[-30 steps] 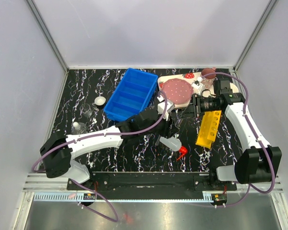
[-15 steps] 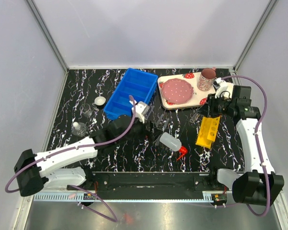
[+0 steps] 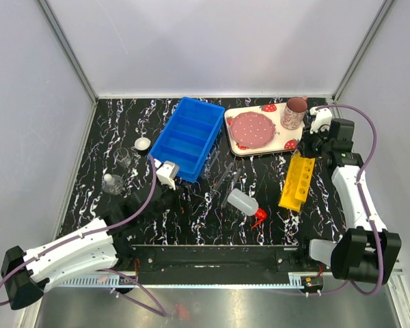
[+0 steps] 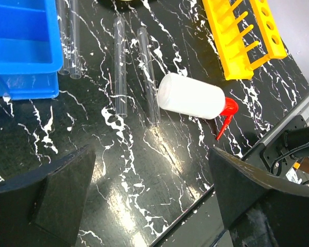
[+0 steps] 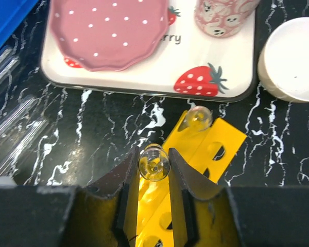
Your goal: Organize the chemistry lab equipment
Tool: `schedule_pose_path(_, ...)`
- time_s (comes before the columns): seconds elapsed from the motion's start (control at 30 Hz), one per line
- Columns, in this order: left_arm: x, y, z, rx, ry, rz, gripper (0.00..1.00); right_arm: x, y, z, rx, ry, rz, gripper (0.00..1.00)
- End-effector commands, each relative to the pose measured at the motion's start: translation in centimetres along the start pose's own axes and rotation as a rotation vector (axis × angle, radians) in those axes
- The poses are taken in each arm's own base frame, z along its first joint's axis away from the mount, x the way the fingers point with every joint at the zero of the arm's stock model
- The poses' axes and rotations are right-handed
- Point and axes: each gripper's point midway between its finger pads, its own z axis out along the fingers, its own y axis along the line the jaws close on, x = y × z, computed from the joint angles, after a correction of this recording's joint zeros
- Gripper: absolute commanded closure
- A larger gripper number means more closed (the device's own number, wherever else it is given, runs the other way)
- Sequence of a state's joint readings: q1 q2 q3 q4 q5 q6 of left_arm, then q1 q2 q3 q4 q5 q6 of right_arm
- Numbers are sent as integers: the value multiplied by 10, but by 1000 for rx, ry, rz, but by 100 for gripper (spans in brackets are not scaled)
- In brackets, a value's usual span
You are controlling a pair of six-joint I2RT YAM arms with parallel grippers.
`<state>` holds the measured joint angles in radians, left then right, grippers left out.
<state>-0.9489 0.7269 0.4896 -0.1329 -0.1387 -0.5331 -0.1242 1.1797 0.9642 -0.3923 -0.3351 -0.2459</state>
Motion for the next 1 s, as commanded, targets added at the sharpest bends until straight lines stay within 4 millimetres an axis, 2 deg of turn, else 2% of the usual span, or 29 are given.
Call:
schedule_pose_path(0.0,-2,7,-1,-23,-39,-37,7,-16,-27,9,108,-58,-49,73)
schedule_pose_path(0.2,5,10,0,-25,-29,-46,7,-4,-34,16,120,-34,-35,73)
schedule_pose_path(0.73,6,8,3,-13,-28,-56,7,18,-29,23,87,10,-6,72)
schedule_pose_path(0.97,7,6,2,-3,-27,-61,7,31,-32,38,76,46,-5,71)
